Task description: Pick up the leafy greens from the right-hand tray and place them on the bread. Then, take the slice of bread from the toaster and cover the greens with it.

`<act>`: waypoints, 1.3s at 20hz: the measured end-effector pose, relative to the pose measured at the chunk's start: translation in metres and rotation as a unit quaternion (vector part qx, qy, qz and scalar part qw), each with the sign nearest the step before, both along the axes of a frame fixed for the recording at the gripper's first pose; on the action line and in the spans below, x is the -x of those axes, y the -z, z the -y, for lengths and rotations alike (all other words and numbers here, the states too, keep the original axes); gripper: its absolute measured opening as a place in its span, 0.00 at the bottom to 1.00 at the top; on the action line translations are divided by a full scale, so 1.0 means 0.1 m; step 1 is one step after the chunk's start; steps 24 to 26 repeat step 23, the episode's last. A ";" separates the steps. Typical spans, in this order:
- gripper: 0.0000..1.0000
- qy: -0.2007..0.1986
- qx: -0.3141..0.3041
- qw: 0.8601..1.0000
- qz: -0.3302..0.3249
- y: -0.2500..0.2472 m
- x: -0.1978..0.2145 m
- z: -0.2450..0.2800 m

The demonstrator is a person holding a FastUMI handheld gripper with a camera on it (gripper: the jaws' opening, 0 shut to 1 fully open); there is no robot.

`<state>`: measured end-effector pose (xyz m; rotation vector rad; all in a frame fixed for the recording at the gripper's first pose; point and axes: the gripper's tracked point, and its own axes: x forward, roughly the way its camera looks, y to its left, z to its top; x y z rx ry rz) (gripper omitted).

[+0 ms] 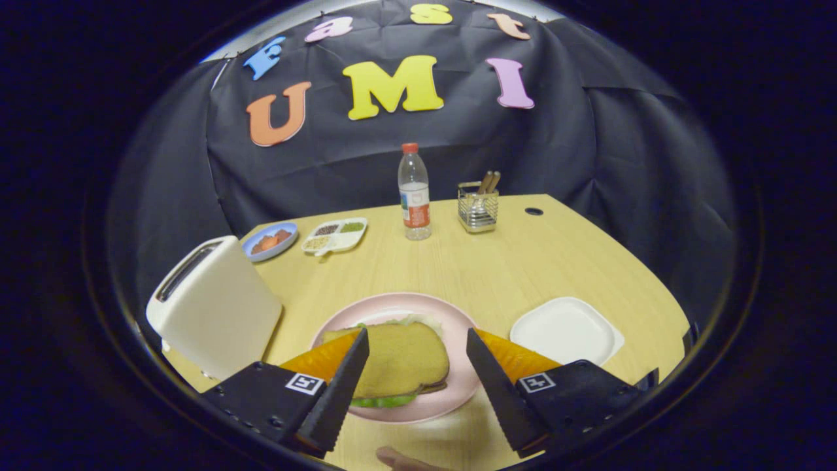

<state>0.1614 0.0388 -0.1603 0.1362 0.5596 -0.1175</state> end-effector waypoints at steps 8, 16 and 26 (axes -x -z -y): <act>0.96 -0.023 0.061 0.988 0.142 -1.33 0.59 -0.28; 0.95 -0.049 0.107 0.963 0.241 -2.11 1.35 -0.62; 0.95 -0.039 0.091 0.962 0.253 -2.15 1.52 -0.56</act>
